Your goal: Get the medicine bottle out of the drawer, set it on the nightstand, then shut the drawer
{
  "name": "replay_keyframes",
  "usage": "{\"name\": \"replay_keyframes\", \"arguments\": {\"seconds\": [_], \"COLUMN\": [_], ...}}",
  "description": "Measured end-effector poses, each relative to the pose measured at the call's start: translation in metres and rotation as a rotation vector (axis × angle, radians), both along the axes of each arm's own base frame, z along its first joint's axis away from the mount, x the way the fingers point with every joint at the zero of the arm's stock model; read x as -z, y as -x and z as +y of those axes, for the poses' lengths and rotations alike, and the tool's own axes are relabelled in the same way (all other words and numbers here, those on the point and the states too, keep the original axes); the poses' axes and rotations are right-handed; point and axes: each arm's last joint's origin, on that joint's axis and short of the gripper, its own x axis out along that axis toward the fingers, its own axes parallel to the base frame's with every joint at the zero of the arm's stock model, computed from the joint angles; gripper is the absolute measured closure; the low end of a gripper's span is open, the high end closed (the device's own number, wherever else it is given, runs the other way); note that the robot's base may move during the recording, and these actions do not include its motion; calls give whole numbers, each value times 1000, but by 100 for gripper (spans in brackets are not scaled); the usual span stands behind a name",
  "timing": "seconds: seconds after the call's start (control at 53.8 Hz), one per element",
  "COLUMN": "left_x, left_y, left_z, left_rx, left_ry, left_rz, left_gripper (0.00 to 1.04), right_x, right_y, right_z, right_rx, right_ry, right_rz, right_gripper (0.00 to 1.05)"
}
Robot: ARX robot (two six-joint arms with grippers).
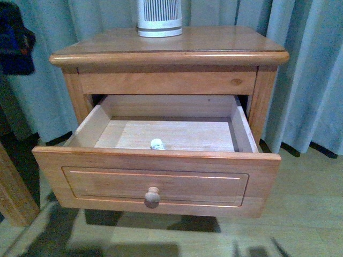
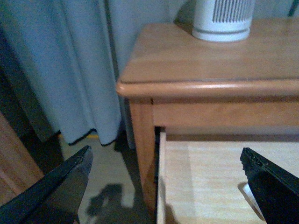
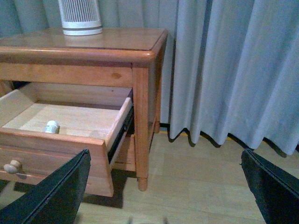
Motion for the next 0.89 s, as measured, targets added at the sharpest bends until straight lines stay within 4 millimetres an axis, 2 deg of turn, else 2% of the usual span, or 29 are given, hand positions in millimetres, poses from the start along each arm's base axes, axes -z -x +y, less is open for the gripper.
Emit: {"name": "replay_keyframes", "arguments": {"seconds": [0.149, 0.297, 0.353, 0.446, 0.539, 0.632, 0.781, 0.892], "left_x": [-35, -48, -48, -30, -2, 8, 32, 42], "left_y": [33, 76, 91, 123, 153, 163, 171, 175], "left_z": [8, 15, 17, 22, 25, 32, 36, 36], "left_rx": [-3, -14, -49, -69, -70, -43, -65, -65], "left_ry": [30, 79, 75, 67, 66, 71, 72, 72], "left_rz": [-68, -104, -72, -18, -6, -32, -26, -30], "left_gripper": [7, 7, 14, 30, 48, 64, 102, 102], "right_x": [0, 0, 0, 0, 0, 0, 0, 0], "right_y": [0, 0, 0, 0, 0, 0, 0, 0], "right_z": [0, 0, 0, 0, 0, 0, 0, 0], "right_rx": [0, 0, 0, 0, 0, 0, 0, 0], "right_ry": [0, 0, 0, 0, 0, 0, 0, 0], "right_rz": [0, 0, 0, 0, 0, 0, 0, 0], "right_gripper": [7, 7, 7, 7, 7, 7, 7, 7]}}
